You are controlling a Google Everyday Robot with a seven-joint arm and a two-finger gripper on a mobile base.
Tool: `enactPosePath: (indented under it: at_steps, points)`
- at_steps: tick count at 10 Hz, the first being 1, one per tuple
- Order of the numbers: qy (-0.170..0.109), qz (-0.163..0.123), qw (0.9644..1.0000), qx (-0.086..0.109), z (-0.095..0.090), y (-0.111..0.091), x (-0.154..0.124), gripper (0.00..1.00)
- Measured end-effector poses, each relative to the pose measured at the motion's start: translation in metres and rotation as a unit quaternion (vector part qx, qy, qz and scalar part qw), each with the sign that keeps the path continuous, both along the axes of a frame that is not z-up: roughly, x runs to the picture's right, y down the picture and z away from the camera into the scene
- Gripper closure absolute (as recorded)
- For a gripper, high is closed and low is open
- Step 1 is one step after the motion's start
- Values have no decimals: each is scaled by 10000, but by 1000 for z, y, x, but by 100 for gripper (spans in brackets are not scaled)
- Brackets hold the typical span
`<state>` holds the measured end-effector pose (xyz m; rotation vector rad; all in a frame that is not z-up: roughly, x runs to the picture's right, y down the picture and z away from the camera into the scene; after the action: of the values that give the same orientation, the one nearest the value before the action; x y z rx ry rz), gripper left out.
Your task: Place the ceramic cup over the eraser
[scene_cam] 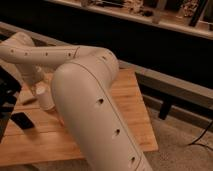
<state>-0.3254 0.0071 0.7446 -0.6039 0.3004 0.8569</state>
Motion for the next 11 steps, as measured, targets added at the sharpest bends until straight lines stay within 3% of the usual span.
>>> enactPosePath:
  at_steps: [11]
  points:
    - [-16,-143,9996,-260,43,5,-24,35]
